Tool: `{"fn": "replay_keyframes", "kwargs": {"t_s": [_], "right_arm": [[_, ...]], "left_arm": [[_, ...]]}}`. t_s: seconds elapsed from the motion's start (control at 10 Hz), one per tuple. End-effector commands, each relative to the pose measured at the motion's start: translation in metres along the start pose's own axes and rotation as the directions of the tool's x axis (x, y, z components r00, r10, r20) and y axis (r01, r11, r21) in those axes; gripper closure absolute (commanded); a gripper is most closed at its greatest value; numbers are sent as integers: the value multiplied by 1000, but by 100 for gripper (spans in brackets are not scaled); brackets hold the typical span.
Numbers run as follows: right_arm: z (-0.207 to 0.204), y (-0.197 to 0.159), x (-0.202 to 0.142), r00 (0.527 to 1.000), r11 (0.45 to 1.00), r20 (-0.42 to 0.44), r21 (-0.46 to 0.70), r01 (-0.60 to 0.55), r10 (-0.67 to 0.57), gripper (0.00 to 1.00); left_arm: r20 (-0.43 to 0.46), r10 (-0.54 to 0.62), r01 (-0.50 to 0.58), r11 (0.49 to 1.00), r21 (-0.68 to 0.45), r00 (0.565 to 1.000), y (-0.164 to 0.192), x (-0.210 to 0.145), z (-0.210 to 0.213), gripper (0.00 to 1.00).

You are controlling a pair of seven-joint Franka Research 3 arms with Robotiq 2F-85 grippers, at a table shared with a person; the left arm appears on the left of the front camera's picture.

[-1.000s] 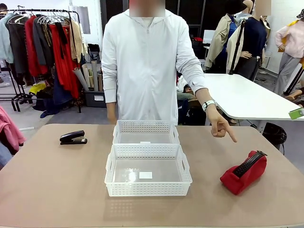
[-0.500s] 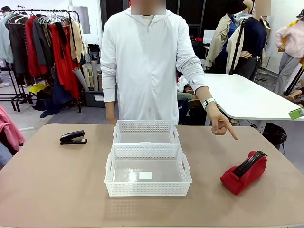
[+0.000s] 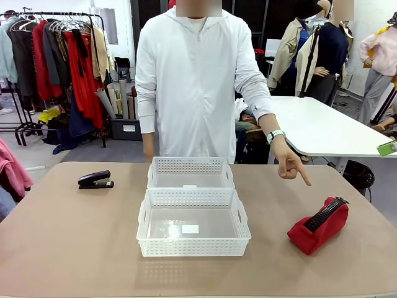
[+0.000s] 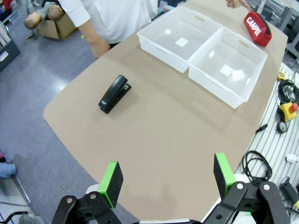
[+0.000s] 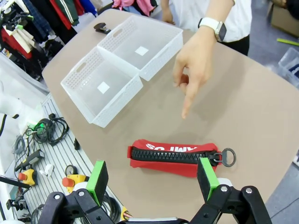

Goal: Distribute items into two baskets.
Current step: Pick up the Pencil pouch that the person points to.

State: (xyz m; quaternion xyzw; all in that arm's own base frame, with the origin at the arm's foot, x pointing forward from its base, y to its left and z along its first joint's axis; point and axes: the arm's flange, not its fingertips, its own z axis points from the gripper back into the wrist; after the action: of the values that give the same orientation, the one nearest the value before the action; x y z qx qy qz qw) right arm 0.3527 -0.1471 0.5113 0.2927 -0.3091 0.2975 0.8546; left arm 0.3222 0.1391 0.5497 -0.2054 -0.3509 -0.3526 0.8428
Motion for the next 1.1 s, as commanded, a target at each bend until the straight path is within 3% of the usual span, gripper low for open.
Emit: {"fn": "replay_keyframes", "kwargs": {"t_s": [0.0, 0.2, 0.5, 0.6, 0.8, 1.0], "right_arm": [[0, 0, 0, 1000, 1000, 0, 0, 0, 0, 0], [-12, 4, 13, 982, 980, -42, -84, 182, -186, 0], [-40, 19, 27, 929, 940, -171, -164, 301, -327, 0], [-55, 22, 33, 887, 913, -234, -192, 360, -398, 0], [-85, 28, 44, 747, 812, -327, -317, 489, -578, 0], [-111, 30, 48, 559, 644, -329, -480, 595, -761, 0]], "left_arm": [[10, -7, 7, 1000, -6, 1000, 0, 0, 1, 0], [10, -7, 7, 1000, -6, 1000, 0, 0, 1, 0], [10, -7, 7, 1000, -6, 1000, 0, 0, 1, 0], [10, -7, 7, 1000, -6, 1000, 0, 0, 1, 0], [10, -7, 7, 1000, -6, 1000, 0, 0, 1, 0], [10, -7, 7, 1000, -6, 1000, 0, 0, 1, 0]]}}
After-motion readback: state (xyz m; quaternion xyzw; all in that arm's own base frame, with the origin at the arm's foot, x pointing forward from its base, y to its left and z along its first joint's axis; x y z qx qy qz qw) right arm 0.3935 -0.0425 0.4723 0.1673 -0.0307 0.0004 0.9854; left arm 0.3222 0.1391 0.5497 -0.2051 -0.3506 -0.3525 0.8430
